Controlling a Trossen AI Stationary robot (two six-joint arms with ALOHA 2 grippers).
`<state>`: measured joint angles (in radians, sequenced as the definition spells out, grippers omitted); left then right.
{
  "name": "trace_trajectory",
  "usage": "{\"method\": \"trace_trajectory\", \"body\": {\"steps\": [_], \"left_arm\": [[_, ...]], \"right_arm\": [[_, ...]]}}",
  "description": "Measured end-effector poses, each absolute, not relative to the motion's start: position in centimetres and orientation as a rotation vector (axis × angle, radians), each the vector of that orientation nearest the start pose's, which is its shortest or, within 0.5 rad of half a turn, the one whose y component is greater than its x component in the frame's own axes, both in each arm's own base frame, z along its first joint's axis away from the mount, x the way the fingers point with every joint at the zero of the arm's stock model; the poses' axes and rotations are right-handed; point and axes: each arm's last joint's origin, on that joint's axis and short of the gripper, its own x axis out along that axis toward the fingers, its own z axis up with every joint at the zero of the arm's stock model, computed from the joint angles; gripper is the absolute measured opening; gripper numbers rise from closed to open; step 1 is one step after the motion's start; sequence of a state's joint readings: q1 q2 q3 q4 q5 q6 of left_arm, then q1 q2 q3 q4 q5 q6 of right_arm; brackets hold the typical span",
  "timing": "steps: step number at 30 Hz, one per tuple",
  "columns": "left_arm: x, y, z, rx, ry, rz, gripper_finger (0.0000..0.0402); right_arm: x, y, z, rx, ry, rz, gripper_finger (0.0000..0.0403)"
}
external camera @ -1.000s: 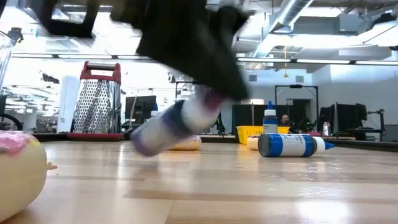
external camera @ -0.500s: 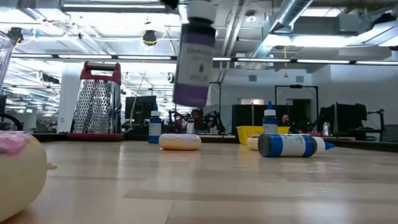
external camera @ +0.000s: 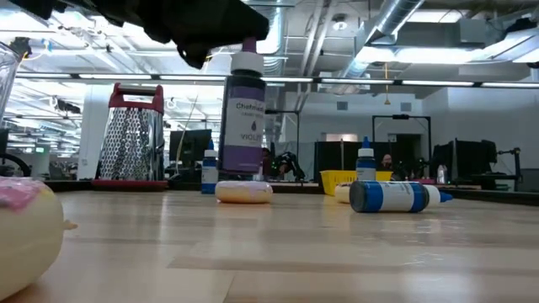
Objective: Pick & Place Food Item
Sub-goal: Put the violet food coloring bottle into the transparent bin
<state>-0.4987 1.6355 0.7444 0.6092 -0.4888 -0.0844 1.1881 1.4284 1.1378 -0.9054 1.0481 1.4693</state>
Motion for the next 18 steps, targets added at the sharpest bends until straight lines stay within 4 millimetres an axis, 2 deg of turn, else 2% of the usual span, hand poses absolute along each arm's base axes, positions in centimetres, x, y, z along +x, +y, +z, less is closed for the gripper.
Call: {"method": "trace_trajectory", "body": {"steps": [18], "left_arm": [[30.6, -13.6, 16.4, -0.01, 0.296, 0.055, 0.0021]], "right_arm": [[12.1, 23.6, 27.6, 0.356, 0.451, -0.244, 0.0198]]}}
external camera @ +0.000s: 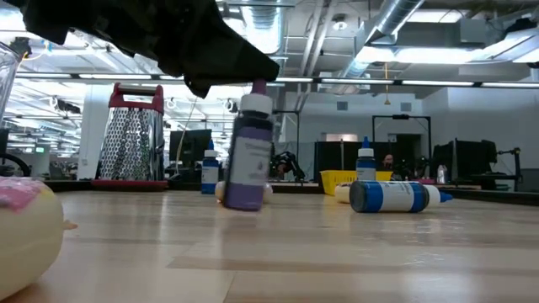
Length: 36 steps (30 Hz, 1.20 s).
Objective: Pick & Place Food Item
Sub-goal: Put the violet food coloring bottle into the transparent bin
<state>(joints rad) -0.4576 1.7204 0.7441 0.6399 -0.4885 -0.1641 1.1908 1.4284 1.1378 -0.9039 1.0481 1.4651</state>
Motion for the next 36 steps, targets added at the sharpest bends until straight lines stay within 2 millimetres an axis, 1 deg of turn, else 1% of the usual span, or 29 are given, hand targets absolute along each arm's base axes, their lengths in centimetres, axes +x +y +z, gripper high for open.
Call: {"method": "trace_trajectory", "body": {"steps": [2, 9, 13, 18, 28, 31, 33, 36], "left_arm": [[30.6, -13.5, 16.1, -0.005, 0.306, 0.058, 0.0021], [30.6, -13.5, 16.1, -0.002, 0.309, 0.059, 0.0022], [30.6, -13.5, 16.0, 0.003, 0.317, 0.056, 0.0034], [30.5, -13.5, 15.9, 0.009, 0.33, 0.055, 0.0071], [30.6, -13.1, 16.3, 0.033, 0.32, 0.074, 0.0174], [30.7, -12.6, 16.9, 0.036, 0.309, 0.079, 0.0198], [30.3, -12.3, 17.4, 0.067, 0.333, 0.074, 0.0209], [29.9, -11.5, 18.9, 0.078, 0.41, 0.022, 0.0218]], "right_arm": [[12.1, 23.6, 27.6, 0.356, 0.451, -0.245, 0.0198], [12.1, 23.6, 27.6, 0.356, 0.451, -0.245, 0.0198], [12.1, 23.6, 27.6, 0.356, 0.451, -0.245, 0.0198], [12.1, 23.6, 27.6, 0.357, 0.451, -0.245, 0.0198], [12.1, 23.6, 27.6, 0.357, 0.451, -0.245, 0.0198], [12.1, 23.6, 27.6, 0.357, 0.451, -0.245, 0.0198], [12.1, 23.6, 27.6, 0.357, 0.451, -0.245, 0.0198], [12.1, 23.6, 27.6, 0.357, 0.451, -0.244, 0.0198]]}}
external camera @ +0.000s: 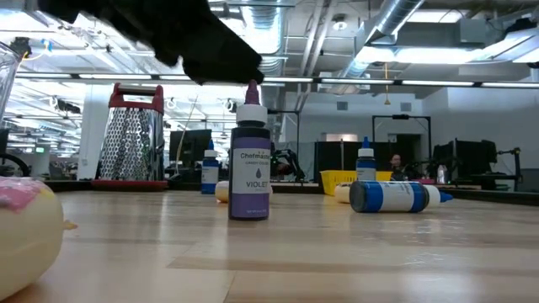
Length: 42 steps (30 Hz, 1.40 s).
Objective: Pick & Place Food Item
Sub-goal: Put the violet food coloring bottle into the transparent bin
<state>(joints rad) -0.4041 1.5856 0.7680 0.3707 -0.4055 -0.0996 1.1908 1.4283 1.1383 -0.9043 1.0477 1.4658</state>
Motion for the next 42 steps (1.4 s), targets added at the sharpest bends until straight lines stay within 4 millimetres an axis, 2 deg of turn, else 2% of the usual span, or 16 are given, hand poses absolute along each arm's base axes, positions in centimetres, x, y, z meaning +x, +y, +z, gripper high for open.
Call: {"method": "trace_trajectory", "body": {"steps": [6, 9, 12, 18, 25, 31, 42], "left_arm": [[30.2, -10.3, 21.5, 0.056, 0.65, -0.116, 0.0213], [31.2, -10.7, 22.6, 0.105, 0.695, -0.134, 0.0214], [32.1, -11.0, 22.9, 0.136, 0.768, -0.142, 0.0226], [34.5, -10.8, 22.4, 0.121, 0.898, -0.135, 0.0262], [35.6, -11.2, 21.6, 0.156, 0.963, -0.157, 0.0278], [36.0, -11.0, 20.7, 0.153, 0.981, -0.153, 0.0273], [36.1, -10.9, 20.8, 0.14, 0.978, -0.161, 0.0235]], "right_arm": [[12.4, 23.5, 27.6, 0.36, 0.452, -0.254, 0.0198], [12.4, 23.5, 27.6, 0.358, 0.453, -0.255, 0.0198], [12.4, 23.5, 27.6, 0.358, 0.453, -0.255, 0.0198], [12.3, 23.5, 27.6, 0.36, 0.463, -0.25, 0.0198], [11.9, 23.7, 27.6, 0.358, 0.475, -0.232, 0.0198], [11.9, 23.7, 27.6, 0.358, 0.474, -0.232, 0.0198], [11.9, 23.7, 27.6, 0.358, 0.474, -0.232, 0.0198]]}}
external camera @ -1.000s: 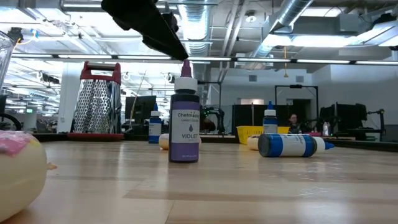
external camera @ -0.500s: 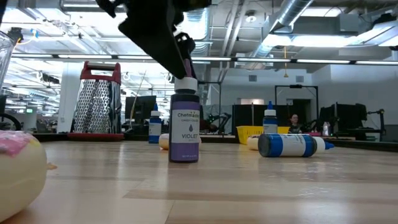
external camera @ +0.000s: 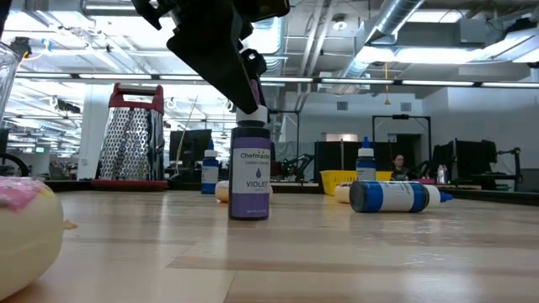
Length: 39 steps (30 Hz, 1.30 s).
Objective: Pick & Place Food Item
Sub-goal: Put the violet food coloring bottle into the transparent bin
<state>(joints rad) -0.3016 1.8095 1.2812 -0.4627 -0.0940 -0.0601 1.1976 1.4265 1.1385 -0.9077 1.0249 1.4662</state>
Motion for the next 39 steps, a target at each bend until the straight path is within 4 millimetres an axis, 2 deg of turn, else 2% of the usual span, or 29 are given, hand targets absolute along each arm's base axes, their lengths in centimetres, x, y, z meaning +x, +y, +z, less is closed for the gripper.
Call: {"method": "trace_trajectory", "body": {"steps": [15, 27, 32, 35, 39], "left_arm": [[36.3, -11.0, 20.5, 0.125, 0.975, -0.171, 0.0212], [36.1, -11.0, 20.5, 0.109, 0.995, -0.169, 0.011], [36.0, -11.0, 20.5, 0.109, 1.001, -0.168, 0.0107], [35.2, -10.7, 21.2, 0.113, 1.036, -0.162, 0.0108], [33.8, -10.3, 23.4, 0.076, 1.035, -0.133, 0.0108]], "right_arm": [[11.9, 23.7, 27.6, 0.36, 0.477, -0.23, 0.0198], [11.8, 23.8, 27.6, 0.359, 0.478, -0.224, 0.0198], [11.8, 23.8, 27.6, 0.359, 0.477, -0.224, 0.0198], [11.8, 23.8, 27.6, 0.36, 0.477, -0.225, 0.0198], [11.8, 23.8, 27.6, 0.359, 0.474, -0.225, 0.0198]]}}
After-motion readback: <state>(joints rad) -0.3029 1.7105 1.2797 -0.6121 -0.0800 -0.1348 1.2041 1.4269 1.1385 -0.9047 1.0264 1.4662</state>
